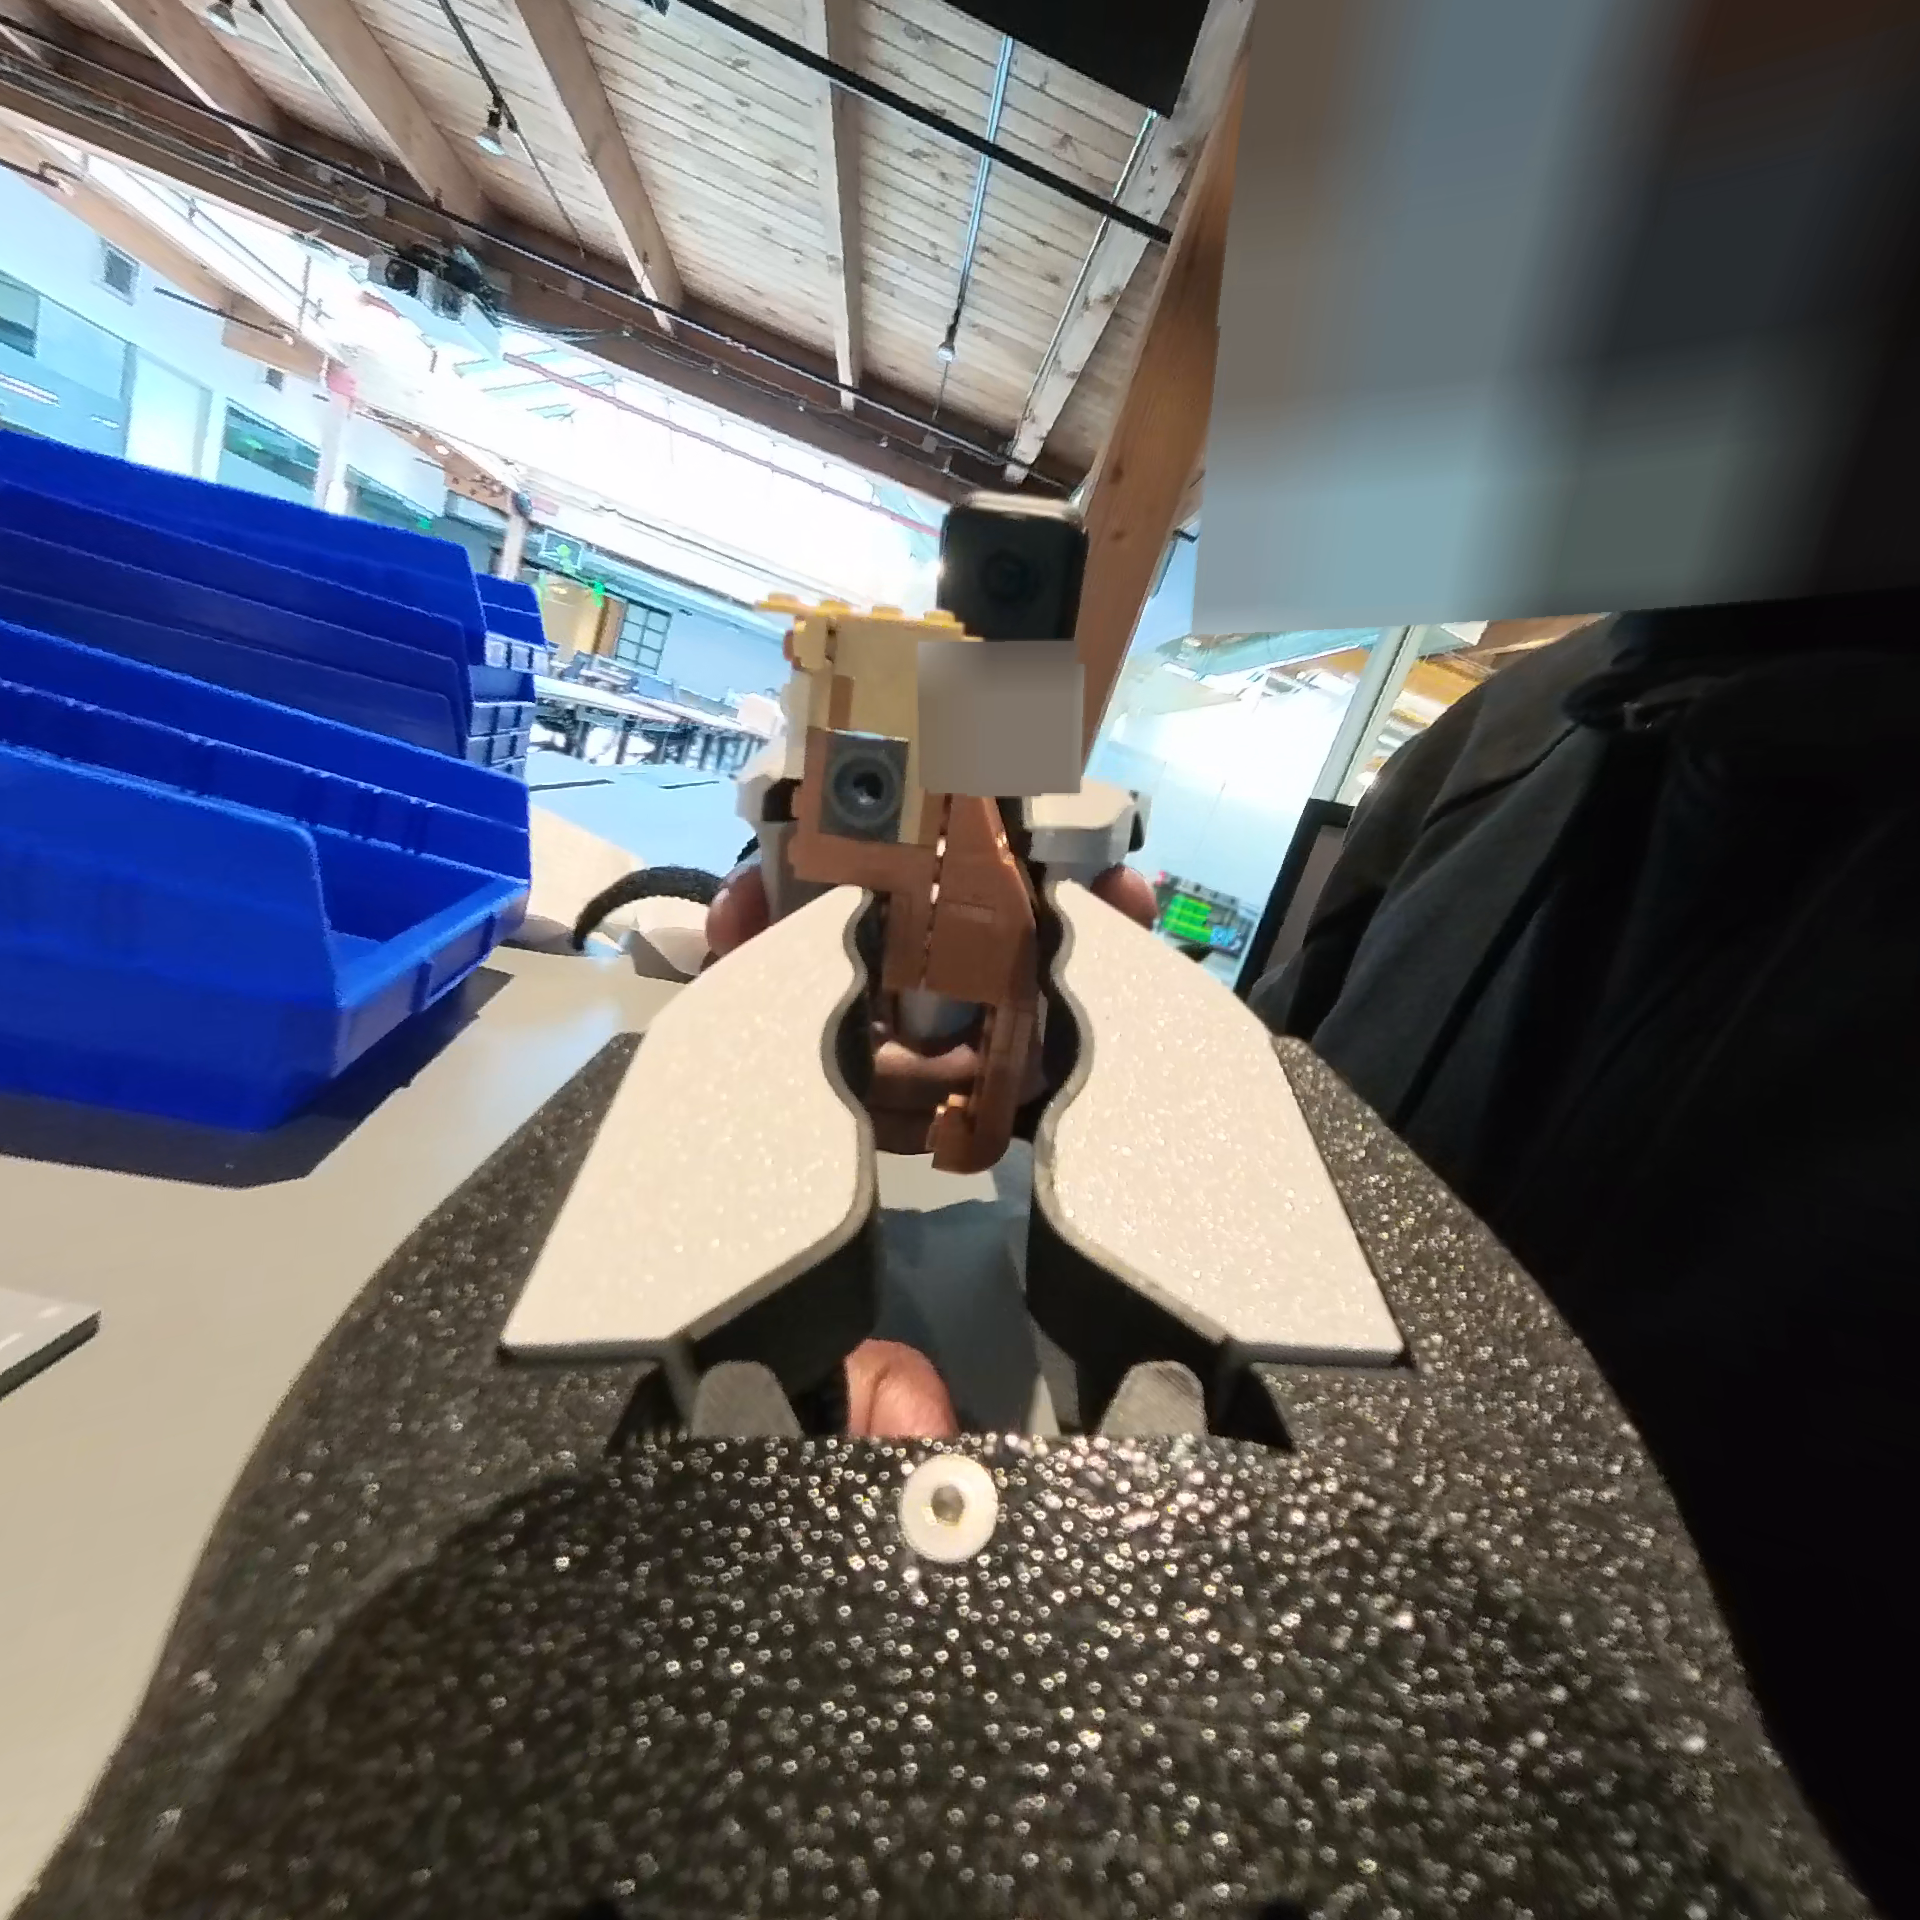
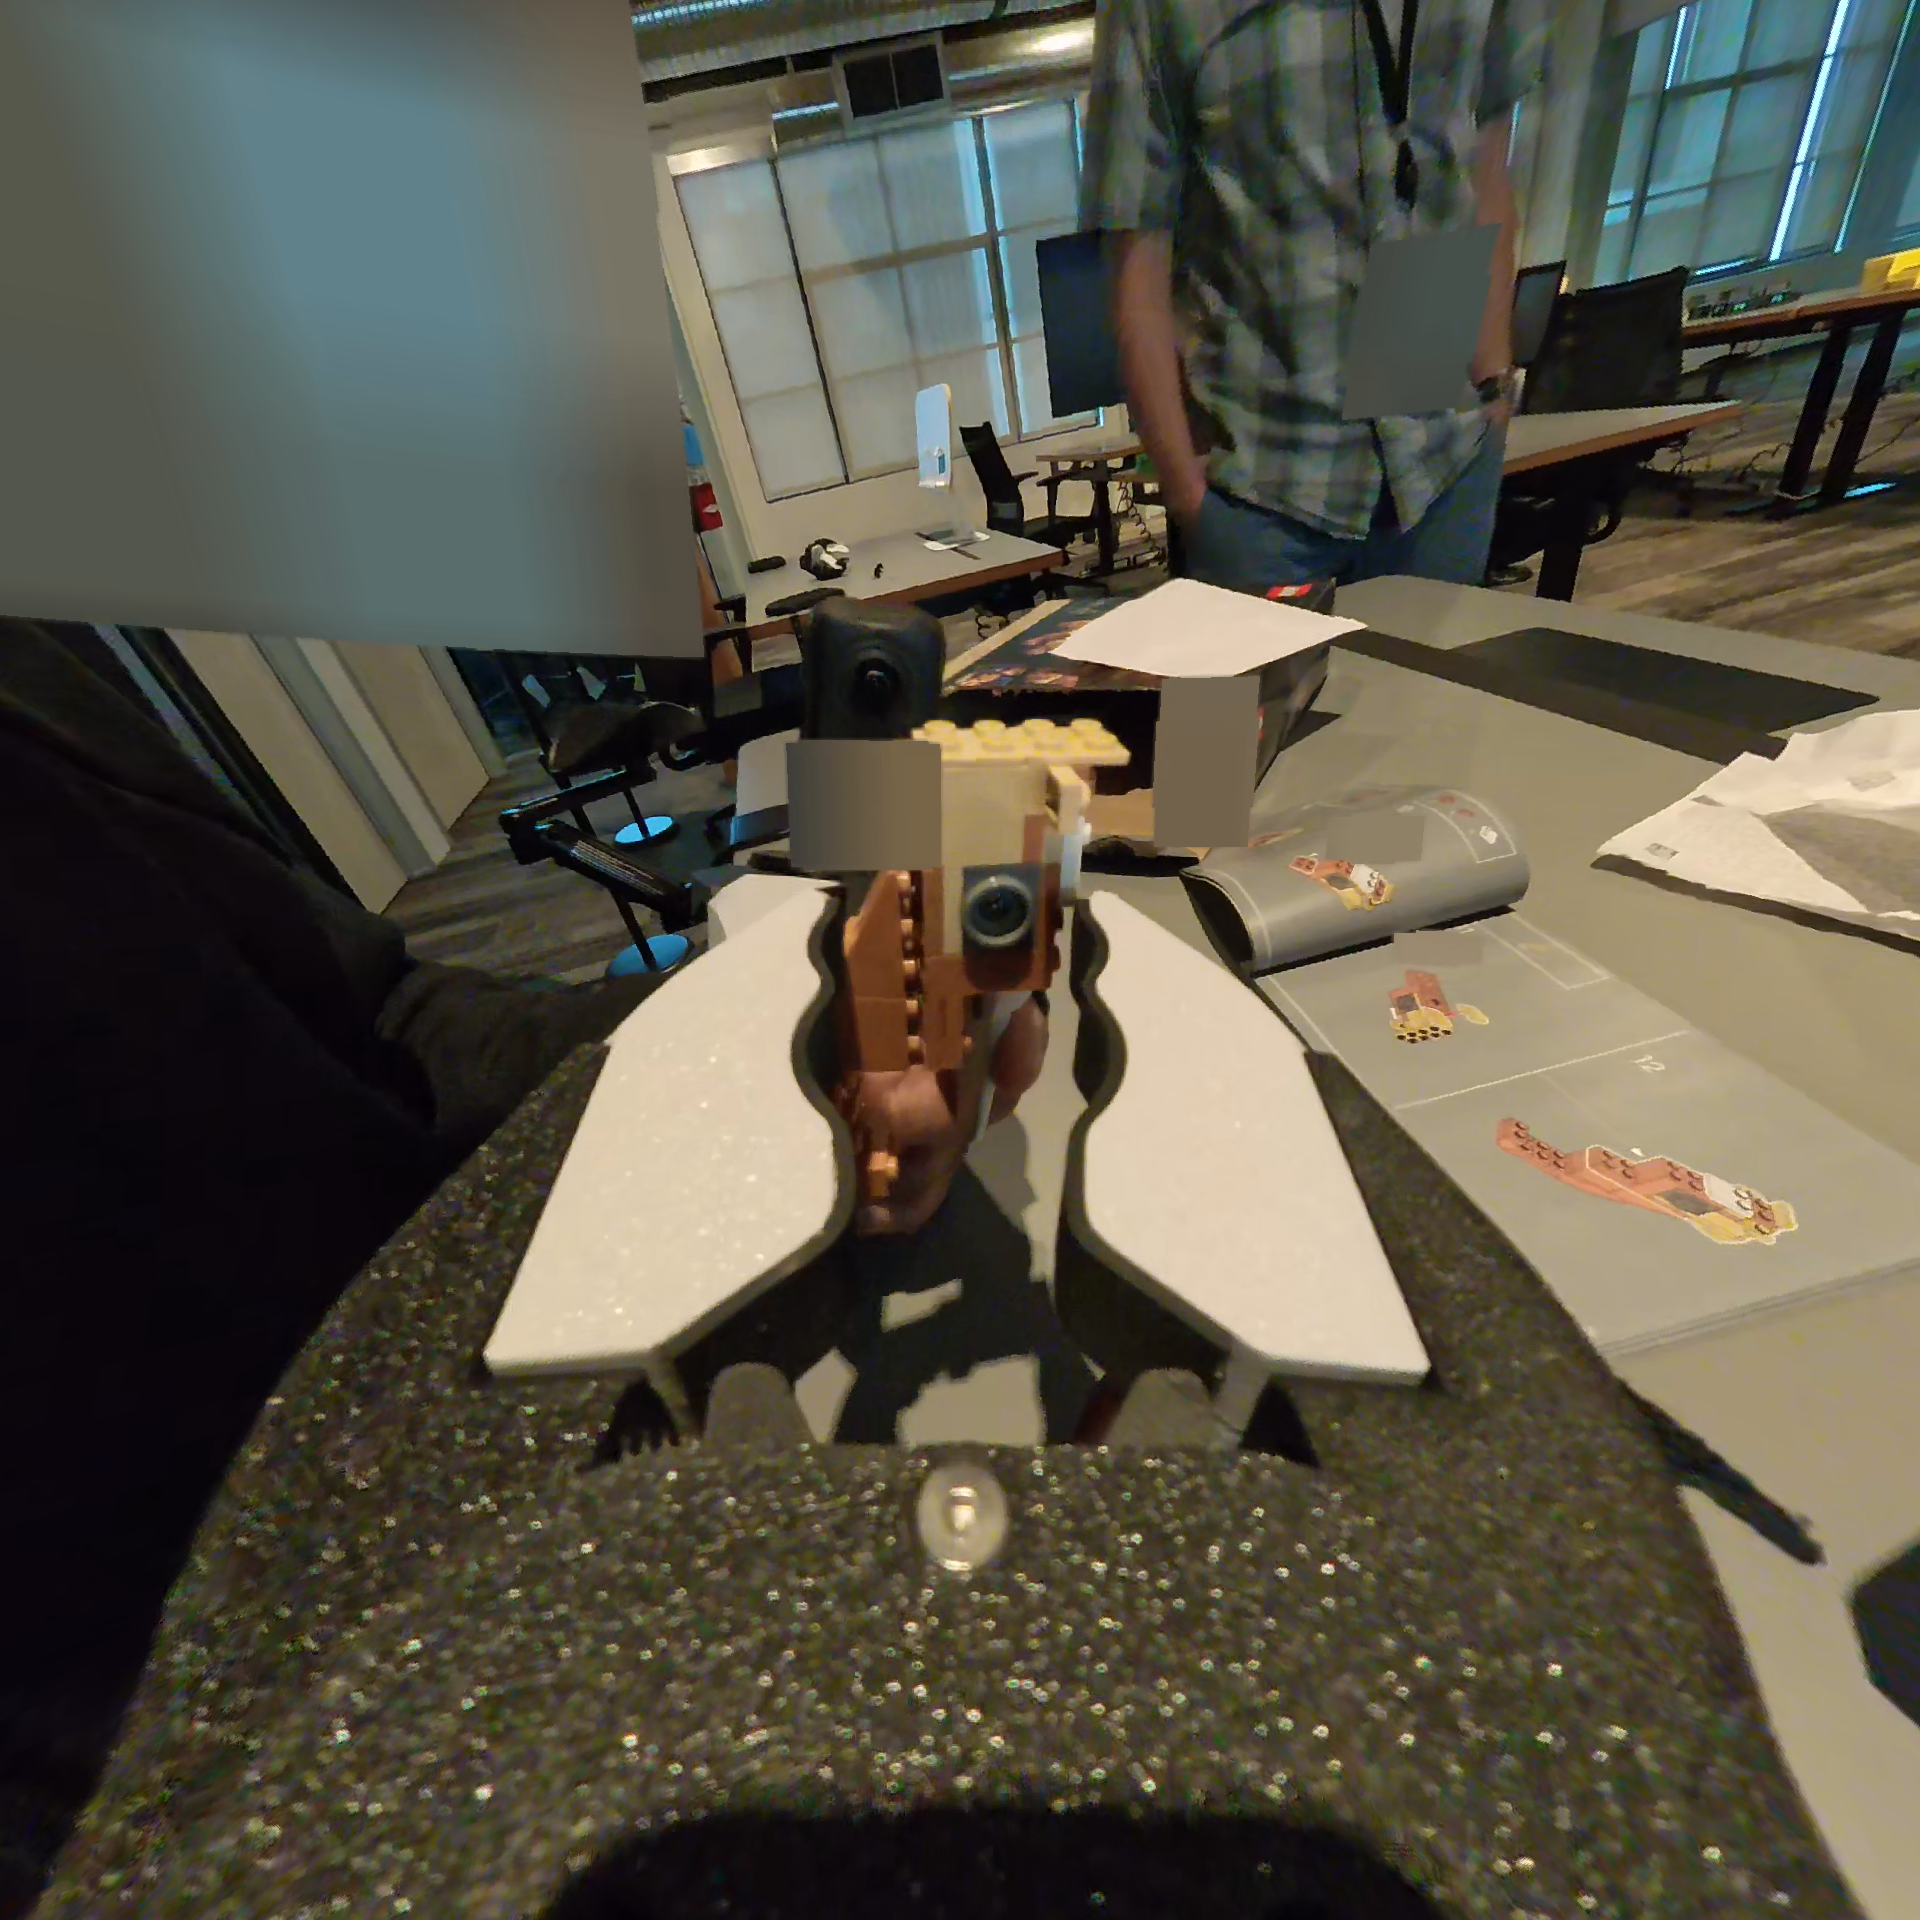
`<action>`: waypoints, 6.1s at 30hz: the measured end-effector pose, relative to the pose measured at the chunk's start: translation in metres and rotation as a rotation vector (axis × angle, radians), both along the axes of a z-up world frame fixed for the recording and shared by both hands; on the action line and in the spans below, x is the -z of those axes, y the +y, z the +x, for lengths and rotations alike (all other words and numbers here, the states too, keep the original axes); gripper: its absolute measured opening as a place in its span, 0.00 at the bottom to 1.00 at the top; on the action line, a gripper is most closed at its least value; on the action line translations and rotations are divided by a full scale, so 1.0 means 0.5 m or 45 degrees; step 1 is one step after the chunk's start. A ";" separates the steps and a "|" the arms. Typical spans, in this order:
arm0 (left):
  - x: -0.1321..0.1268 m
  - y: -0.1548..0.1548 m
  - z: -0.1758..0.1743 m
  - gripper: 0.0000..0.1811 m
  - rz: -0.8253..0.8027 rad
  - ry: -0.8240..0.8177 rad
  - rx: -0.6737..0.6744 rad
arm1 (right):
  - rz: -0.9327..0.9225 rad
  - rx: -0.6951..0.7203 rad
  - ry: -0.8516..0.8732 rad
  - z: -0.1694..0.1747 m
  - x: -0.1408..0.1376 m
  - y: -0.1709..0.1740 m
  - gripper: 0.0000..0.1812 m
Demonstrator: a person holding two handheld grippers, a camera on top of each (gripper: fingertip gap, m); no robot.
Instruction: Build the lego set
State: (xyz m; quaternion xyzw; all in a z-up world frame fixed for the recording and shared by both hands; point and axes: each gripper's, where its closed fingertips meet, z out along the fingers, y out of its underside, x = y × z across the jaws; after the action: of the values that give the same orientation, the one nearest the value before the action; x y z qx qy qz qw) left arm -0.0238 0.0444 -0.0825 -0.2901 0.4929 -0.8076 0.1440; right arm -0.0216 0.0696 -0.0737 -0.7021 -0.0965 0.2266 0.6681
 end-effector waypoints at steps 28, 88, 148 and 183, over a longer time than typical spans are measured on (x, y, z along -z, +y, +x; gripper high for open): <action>-0.003 0.037 -0.021 0.15 0.024 0.001 -0.237 | -0.025 -0.010 0.034 -0.039 0.003 0.047 0.26; 0.047 0.008 0.018 0.16 0.561 0.409 -0.377 | 0.182 0.017 0.185 0.006 0.025 0.007 0.20; 0.031 0.060 0.043 0.14 -0.346 0.372 -0.125 | 0.037 0.038 0.392 0.036 0.032 0.068 0.22; 0.082 0.051 0.106 0.15 0.902 0.229 -0.915 | -0.337 0.203 0.322 0.078 0.090 0.012 0.11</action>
State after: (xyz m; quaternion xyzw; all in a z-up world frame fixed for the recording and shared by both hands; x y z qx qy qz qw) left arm 0.0291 0.0697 -0.1235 -0.4429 0.6160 -0.4623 0.4591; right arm 0.0174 0.0755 -0.1187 -0.7552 0.0748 0.2702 0.5925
